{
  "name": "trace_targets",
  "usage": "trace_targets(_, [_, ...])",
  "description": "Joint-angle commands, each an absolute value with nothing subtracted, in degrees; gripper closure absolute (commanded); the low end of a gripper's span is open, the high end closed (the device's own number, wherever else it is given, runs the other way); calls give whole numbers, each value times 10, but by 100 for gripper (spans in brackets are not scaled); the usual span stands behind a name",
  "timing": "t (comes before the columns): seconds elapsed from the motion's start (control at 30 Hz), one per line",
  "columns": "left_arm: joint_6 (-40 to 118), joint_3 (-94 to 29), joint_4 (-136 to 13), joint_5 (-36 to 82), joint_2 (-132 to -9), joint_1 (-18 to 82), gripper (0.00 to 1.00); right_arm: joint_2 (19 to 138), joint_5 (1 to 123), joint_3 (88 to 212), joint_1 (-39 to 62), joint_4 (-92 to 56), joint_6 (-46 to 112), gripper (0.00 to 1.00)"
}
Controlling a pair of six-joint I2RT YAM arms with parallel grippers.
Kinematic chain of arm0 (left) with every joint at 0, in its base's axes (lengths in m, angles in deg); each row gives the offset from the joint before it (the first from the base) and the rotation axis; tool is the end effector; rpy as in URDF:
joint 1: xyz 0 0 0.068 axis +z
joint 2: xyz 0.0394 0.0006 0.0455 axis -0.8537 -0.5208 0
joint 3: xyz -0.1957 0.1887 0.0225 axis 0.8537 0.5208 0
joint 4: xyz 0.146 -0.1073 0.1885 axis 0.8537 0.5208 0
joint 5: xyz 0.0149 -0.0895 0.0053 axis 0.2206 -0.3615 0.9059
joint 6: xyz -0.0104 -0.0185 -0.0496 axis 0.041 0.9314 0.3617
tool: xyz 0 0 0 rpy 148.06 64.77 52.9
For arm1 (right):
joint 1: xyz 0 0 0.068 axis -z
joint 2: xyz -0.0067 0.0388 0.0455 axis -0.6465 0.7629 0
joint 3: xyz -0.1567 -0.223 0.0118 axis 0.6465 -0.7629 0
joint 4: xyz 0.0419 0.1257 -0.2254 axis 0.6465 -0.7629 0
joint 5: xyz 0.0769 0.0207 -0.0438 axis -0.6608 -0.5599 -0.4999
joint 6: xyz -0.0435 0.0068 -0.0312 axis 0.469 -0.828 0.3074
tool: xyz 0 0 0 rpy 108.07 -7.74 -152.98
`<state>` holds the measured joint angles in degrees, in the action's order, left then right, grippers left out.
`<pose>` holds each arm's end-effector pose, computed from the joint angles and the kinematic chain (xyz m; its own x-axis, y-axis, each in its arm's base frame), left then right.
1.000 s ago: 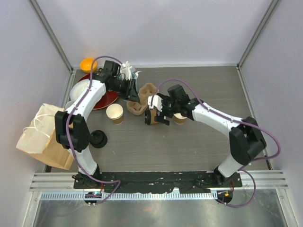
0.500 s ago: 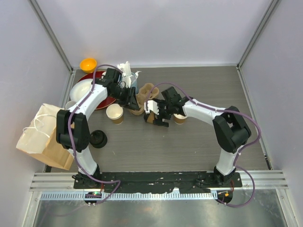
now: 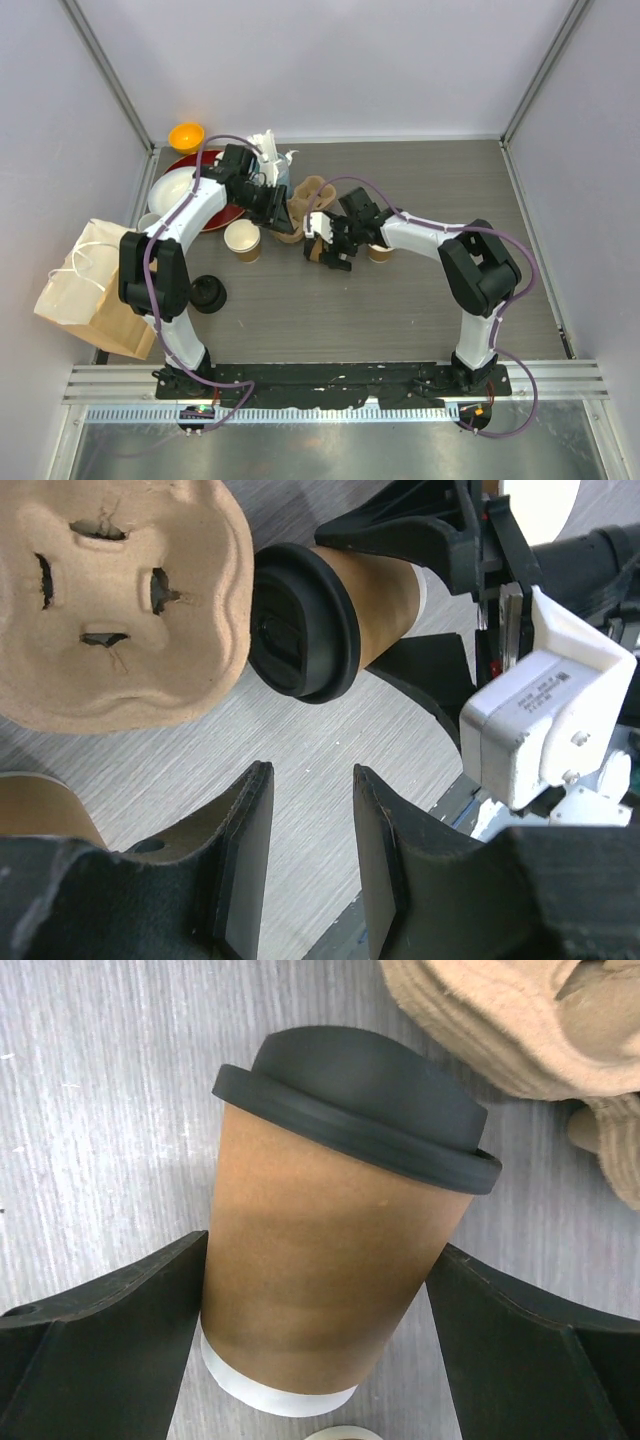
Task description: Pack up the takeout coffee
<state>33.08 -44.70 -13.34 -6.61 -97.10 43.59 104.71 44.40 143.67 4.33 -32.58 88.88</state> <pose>0.3526 -0.1173 0.2620 -0.9088 0.1669 -0.3824 0.3796 0.7109 -0.5920 0.3079 0.2417 0.1759 0.1274 -0.7545 -0.6438 -0.9736 0.0288 -0.2265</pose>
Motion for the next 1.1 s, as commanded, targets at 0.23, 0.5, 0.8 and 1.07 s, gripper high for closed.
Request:
trace_targets(0.23, [119, -498, -37, -149, -993, 435, 59, 1009, 403, 1399, 39, -289, 845, 14])
trace_targets(0.5, [241, -458, -93, -127, -987, 434, 56, 969, 400, 1342, 37, -227, 819, 15])
trace_targets(0.8, [320, -372, -212, -149, -996, 391, 54, 968, 404, 1330, 34, -209, 805, 16])
trace_targets(1.07, [296, -372, -249, -153, -1015, 392, 63, 963, 402, 1324, 34, -203, 804, 16])
